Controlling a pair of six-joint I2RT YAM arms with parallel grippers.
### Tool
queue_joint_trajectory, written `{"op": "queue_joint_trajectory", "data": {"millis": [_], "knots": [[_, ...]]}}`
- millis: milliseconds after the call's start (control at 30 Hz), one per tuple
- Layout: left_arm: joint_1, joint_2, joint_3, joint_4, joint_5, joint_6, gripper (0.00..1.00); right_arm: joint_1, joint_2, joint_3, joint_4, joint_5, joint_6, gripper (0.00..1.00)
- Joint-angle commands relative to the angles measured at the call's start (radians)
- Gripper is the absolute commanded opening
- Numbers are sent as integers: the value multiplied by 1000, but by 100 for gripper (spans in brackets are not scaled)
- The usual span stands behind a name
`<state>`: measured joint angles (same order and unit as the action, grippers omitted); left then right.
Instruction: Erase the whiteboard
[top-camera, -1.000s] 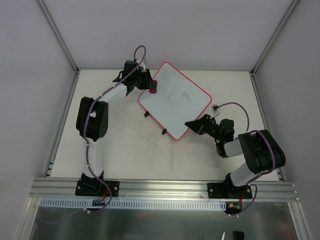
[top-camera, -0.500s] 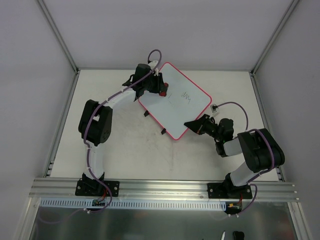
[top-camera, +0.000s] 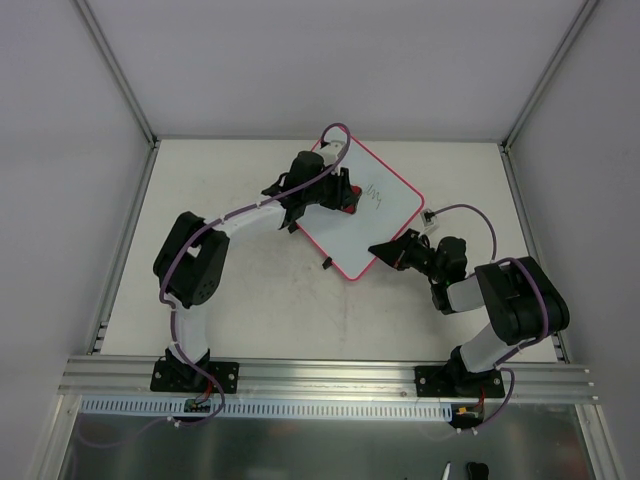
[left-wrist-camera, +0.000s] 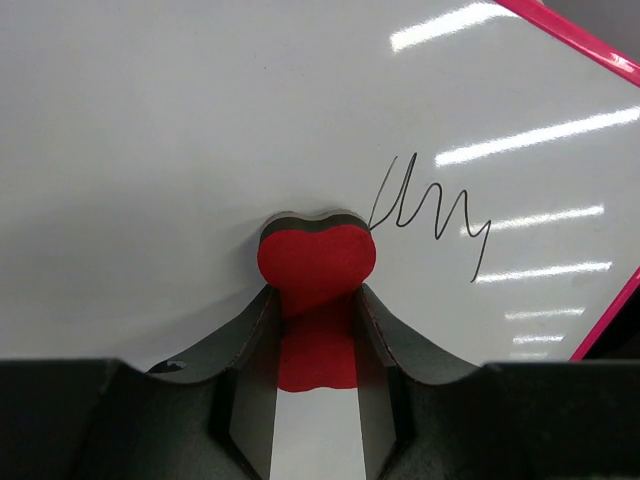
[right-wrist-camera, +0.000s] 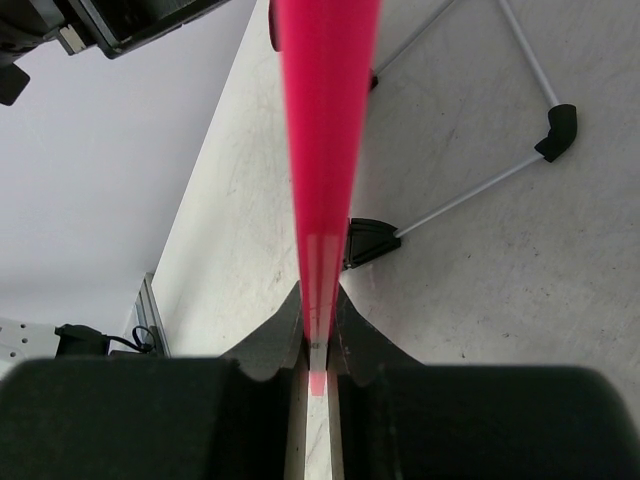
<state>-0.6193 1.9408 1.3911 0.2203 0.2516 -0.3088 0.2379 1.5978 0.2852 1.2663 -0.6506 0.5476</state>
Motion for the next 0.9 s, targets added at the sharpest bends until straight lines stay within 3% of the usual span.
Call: {"op": "queue_joint_trajectory", "data": {"millis": [0,533,867], "knots": [[-39,37,-44,-47,31,-29,19,18,-4,29,266,-38,-48,0],[206,-28,-130,-47,9,-33,19,17,-10,26,265,-41,-48,0],[178,-36,-116,-44,26,-42,19,17,-13,26,265,-41,-48,0]]}}
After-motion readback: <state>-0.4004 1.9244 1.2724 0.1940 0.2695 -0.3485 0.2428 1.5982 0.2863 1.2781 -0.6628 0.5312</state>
